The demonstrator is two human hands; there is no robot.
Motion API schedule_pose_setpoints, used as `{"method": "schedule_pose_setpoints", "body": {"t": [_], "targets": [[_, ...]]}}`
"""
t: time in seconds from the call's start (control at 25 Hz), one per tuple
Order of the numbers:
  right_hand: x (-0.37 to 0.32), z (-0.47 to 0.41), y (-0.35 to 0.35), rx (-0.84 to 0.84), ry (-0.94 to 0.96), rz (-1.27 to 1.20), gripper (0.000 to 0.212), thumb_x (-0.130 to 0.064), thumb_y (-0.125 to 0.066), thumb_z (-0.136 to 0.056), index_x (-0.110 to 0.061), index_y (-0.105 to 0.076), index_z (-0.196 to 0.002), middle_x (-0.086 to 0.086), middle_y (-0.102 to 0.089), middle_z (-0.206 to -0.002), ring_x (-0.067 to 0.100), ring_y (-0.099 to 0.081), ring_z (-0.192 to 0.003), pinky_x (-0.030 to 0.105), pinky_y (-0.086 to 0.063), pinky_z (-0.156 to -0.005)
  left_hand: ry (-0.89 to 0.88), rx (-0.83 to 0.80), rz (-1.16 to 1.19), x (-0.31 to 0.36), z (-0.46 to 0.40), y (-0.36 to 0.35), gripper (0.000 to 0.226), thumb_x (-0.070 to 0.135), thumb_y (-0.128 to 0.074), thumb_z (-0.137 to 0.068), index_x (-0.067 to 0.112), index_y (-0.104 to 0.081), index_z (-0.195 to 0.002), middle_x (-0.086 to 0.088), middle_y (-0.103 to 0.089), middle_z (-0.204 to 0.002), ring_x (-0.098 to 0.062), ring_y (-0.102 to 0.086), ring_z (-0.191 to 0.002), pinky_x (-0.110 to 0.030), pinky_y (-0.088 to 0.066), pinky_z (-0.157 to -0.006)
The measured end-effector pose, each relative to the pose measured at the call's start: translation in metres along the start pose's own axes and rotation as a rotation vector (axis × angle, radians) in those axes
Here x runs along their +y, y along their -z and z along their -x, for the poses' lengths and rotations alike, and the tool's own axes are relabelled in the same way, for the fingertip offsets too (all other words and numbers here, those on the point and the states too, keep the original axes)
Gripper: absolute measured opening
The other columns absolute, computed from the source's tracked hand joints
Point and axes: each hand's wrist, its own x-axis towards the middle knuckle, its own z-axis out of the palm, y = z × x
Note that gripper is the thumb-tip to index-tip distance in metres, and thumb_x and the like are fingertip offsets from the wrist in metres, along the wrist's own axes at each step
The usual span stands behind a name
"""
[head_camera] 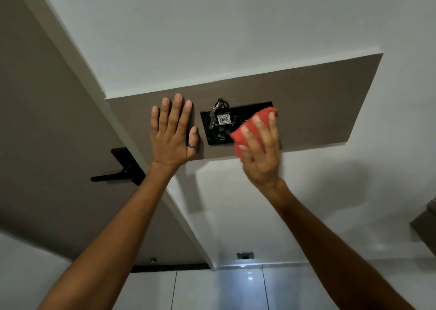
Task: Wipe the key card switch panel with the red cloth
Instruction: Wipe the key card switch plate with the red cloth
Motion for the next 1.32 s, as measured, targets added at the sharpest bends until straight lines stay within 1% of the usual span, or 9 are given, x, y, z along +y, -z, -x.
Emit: {"method": "schedule_pose_setpoints", "body": {"t": [0.16,0.32,0.48,0.6,0.76,0.84,0.96,1.12,1.32], "targets": [[-0.019,-0.017,-0.042,-0.004,0.244,0.193,0.039,-0.041,-0.052,-0.112,-0.023,-0.062,-0.146,0.008,-0.055,-0.152,0.033,-0.028,-0.163,0.056,-0.029,-0.133,-0.003,0.034,0.003,0.004,0.002,0.001,0.069,0.037,-0.042,-0.104,0.017,-0.02,-0.167,0.0,-0.003,-0.177,-0.023,-0.002,-0.164,-0.045,-0.006,-0.134],[-0.056,-0.004,-0.071,0.149,-0.159,0.285,0.043,-0.046,-0.041,-0.114,-0.022,-0.057,-0.145,0.014,-0.05,-0.152,0.027,-0.012,-0.169,0.056,-0.026,-0.133,-0.04,-0.017,0.05,-0.018,0.01,0.005,0.069,0.037,-0.048,-0.104,0.017,-0.025,-0.166,-0.001,-0.007,-0.176,-0.021,-0.002,-0.164,-0.044,-0.006,-0.133],[-0.048,-0.003,-0.072,0.118,-0.116,0.384,0.048,-0.047,-0.046,-0.112,-0.023,-0.047,-0.154,0.015,-0.047,-0.156,0.028,-0.01,-0.169,0.062,-0.035,-0.127,-0.03,-0.014,0.13,-0.012,-0.001,0.005,0.068,0.034,-0.052,-0.103,0.015,-0.03,-0.164,-0.007,-0.028,-0.167,-0.02,-0.001,-0.163,-0.042,-0.006,-0.133],[-0.057,-0.007,-0.081,0.191,-0.279,0.376,0.048,-0.043,-0.048,-0.112,-0.024,-0.048,-0.156,0.014,-0.046,-0.16,0.031,-0.013,-0.168,0.059,-0.027,-0.133,-0.037,-0.022,0.125,-0.015,0.0,0.005,0.068,0.034,-0.052,-0.103,0.017,-0.03,-0.164,-0.005,-0.026,-0.168,-0.02,-0.003,-0.163,-0.042,-0.005,-0.134],[-0.041,0.014,-0.06,0.018,0.024,0.474,0.042,-0.037,-0.06,-0.106,-0.022,-0.056,-0.144,0.014,-0.047,-0.152,0.029,-0.007,-0.169,0.062,-0.033,-0.127,-0.032,0.001,0.136,-0.012,0.0,0.001,0.066,0.032,-0.053,-0.102,0.016,-0.033,-0.164,-0.006,-0.029,-0.169,-0.021,-0.007,-0.163,-0.044,-0.007,-0.134],[-0.042,0.011,-0.057,0.029,-0.02,0.508,0.039,-0.037,-0.059,-0.107,-0.023,-0.059,-0.143,0.014,-0.049,-0.152,0.03,-0.013,-0.168,0.065,-0.038,-0.123,-0.048,0.017,0.157,-0.007,0.002,0.0,0.064,0.032,-0.054,-0.101,0.015,-0.039,-0.161,-0.007,-0.034,-0.167,-0.022,-0.009,-0.163,-0.045,-0.01,-0.132],[-0.056,-0.007,-0.083,0.121,-0.134,0.538,0.04,-0.04,-0.055,-0.11,-0.025,-0.065,-0.146,0.014,-0.048,-0.16,0.037,-0.027,-0.163,0.06,-0.03,-0.132,-0.019,0.053,0.181,-0.006,-0.003,-0.002,0.06,0.031,-0.054,-0.1,0.013,-0.048,-0.157,-0.008,-0.04,-0.164,-0.021,-0.011,-0.163,-0.046,-0.012,-0.132],[-0.032,-0.023,-0.092,0.193,-0.141,0.517,0.044,-0.039,-0.056,-0.11,-0.025,-0.058,-0.151,0.014,-0.042,-0.167,0.036,-0.021,-0.166,0.058,-0.023,-0.135,-0.026,0.077,0.143,-0.004,-0.031,-0.014,0.059,0.031,-0.054,-0.1,0.012,-0.05,-0.155,-0.009,-0.039,-0.163,-0.021,-0.008,-0.163,-0.045,-0.011,-0.132],[-0.003,0.057,-0.047,-0.037,0.066,0.418,0.042,-0.041,-0.049,-0.111,-0.028,-0.048,-0.151,-0.001,-0.014,-0.18,0.03,-0.008,-0.169,0.06,-0.024,-0.133,-0.055,0.023,0.134,-0.001,0.008,0.001,0.06,0.032,-0.055,-0.099,0.012,-0.049,-0.155,-0.008,-0.037,-0.165,-0.023,-0.009,-0.163,-0.047,-0.014,-0.13]]}}
